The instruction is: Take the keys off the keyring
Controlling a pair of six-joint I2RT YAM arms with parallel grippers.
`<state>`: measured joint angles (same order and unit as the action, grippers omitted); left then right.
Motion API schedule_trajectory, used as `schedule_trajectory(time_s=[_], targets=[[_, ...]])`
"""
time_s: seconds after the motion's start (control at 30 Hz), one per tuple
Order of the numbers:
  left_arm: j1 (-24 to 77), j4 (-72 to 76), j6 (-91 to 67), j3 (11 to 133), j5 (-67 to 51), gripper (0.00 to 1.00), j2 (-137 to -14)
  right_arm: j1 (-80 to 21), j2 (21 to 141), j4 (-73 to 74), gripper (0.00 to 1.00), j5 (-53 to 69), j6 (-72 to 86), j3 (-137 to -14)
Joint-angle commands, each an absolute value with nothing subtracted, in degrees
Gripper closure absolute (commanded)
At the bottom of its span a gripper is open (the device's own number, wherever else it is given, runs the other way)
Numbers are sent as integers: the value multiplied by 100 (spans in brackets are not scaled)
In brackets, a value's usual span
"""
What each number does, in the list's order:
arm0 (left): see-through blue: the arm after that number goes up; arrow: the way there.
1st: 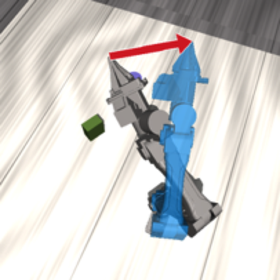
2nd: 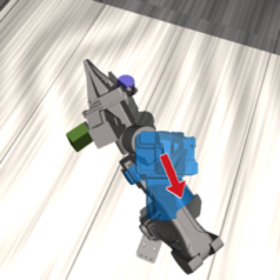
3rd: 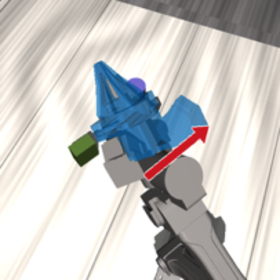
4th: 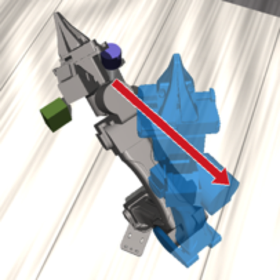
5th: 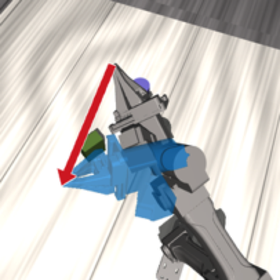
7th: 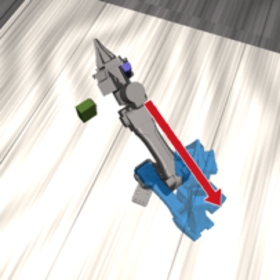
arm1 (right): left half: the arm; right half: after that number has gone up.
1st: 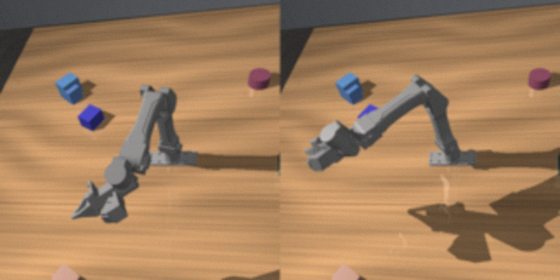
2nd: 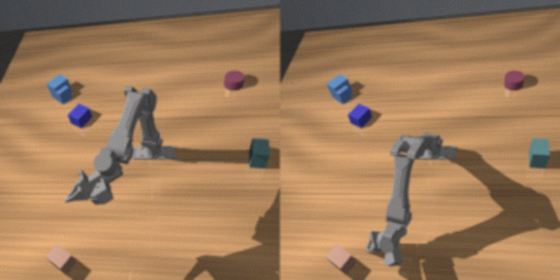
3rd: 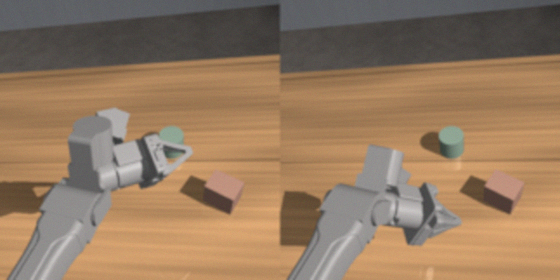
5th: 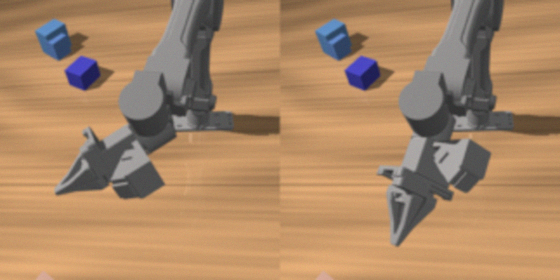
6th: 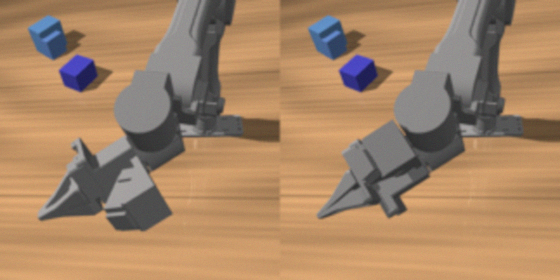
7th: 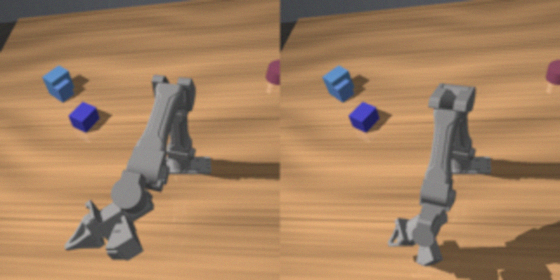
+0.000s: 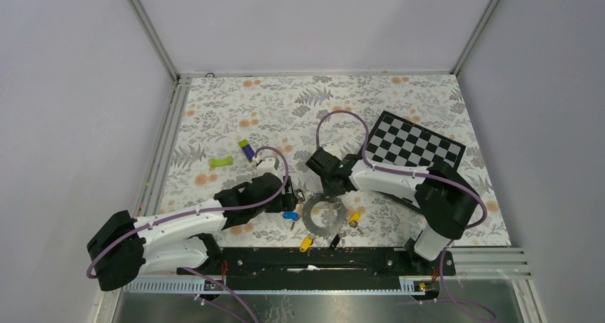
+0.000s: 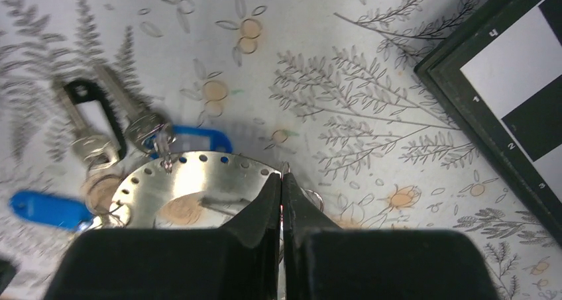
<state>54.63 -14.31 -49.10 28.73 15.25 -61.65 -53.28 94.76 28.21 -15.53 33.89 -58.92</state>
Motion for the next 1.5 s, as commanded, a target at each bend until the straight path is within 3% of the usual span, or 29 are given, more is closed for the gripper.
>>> schedule_trajectory(time_s=[0.0, 0.17, 0.33, 0.5, 0.7, 0.93, 1.23, 1.47], targets=[[5446, -1359, -4695, 3044, 1657, 29, -5898, -5363, 9742, 2823, 99, -2380, 3376, -6021], [5441, -872, -4021, 3067, 1186, 21, -5753, -5361, 9708, 2782, 60, -2308, 3350, -6114], [5444, 25, -3232, 2965, 829, 13, -5787, -5349, 8921, 2782, 42, -2189, 3357, -5912], [5442, 1342, -2165, 2858, 106, 7, -6167, -5061, 7486, 2842, 38, -2046, 3512, -5361], [5444, 3277, -1176, 2740, -1767, 9, -7106, -4433, 5866, 3362, 32, -1973, 3426, -4851], [5467, 2216, 739, 3673, -3084, 33, -8405, -4358, 4870, 3931, 30, -2243, 3433, -4889], [5745, 2179, 1195, 3872, -2125, 32, -8855, -4359, 4069, 4276, 30, -2473, 3372, -4839], [6186, 2107, 1546, 4101, -1409, 46, -9300, -4358, 3931, 4273, 33, -2512, 3309, -4773]])
